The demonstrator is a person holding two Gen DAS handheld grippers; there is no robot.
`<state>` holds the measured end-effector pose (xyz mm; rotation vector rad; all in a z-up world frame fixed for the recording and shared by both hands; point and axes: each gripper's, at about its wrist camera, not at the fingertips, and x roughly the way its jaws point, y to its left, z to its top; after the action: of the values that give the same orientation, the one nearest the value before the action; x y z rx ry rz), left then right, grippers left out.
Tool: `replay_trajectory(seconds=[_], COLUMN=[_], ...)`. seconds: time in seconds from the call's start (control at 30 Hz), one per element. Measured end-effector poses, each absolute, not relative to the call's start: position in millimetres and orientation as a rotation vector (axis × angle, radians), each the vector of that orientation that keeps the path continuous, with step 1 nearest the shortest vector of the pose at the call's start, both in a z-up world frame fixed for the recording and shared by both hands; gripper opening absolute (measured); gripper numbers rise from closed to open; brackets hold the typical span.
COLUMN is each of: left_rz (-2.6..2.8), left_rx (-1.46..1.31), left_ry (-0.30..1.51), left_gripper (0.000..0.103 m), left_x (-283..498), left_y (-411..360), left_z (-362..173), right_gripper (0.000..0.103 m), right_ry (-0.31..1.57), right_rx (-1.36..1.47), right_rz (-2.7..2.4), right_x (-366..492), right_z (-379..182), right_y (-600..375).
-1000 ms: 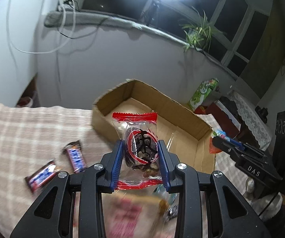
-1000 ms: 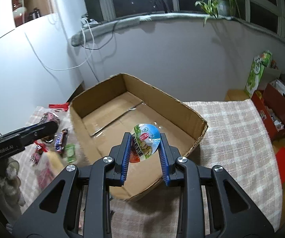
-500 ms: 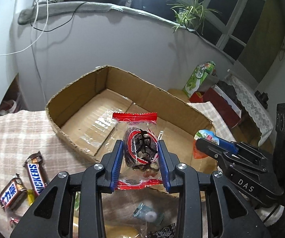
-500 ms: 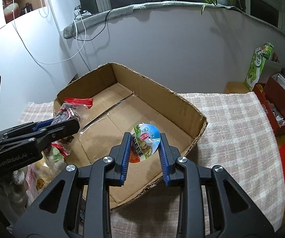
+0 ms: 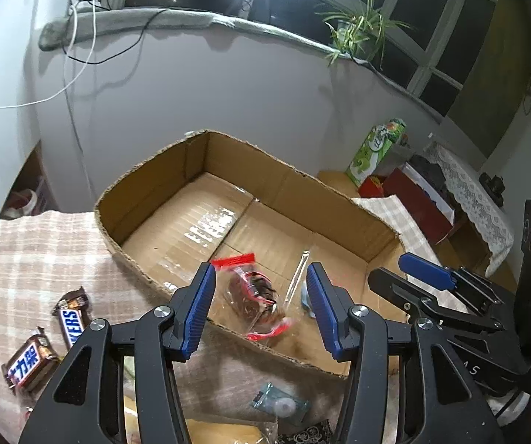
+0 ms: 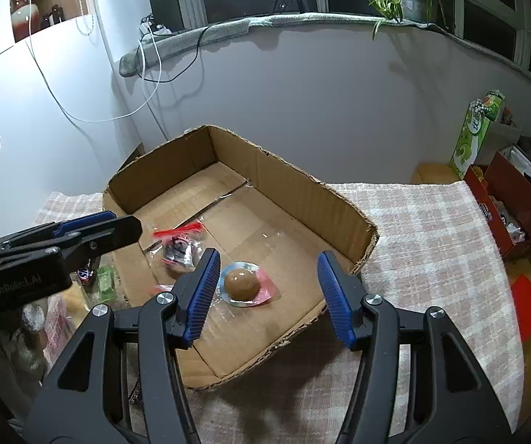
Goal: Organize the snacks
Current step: 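Move both grippers back to the bagged sliced-bread loaf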
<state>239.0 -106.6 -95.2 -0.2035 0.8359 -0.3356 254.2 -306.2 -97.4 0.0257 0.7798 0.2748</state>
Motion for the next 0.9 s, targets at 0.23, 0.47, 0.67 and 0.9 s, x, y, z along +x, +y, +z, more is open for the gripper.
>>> replay_trajectory(seconds=[0.23, 0.47, 0.67, 0.9], left_rz=[-0.324, -0.302, -0.278, -0.252], left_rx=[-0.234, -0.264, -0.311, -0.366], left_ry=[0.805, 0.781, 0.778, 0.82], left_gripper=[0.05, 0.05, 0.055, 0.06], left_x=[227, 205, 184, 162], left_y=[-91, -66, -35, 1], left_z=[-81, -73, -76, -95], right_gripper=[0.06, 0.073, 0.095, 0.096], right_ry=[0.765, 0.737, 0.74, 0.801], right_rx=[0.039, 0.059, 0.086, 0.1], right_rz=[0.294, 0.328, 0.373, 0.45], right_x=[237, 208, 181, 164], right_z=[-87, -76, -75, -92], right_y=[-304, -295, -284, -260])
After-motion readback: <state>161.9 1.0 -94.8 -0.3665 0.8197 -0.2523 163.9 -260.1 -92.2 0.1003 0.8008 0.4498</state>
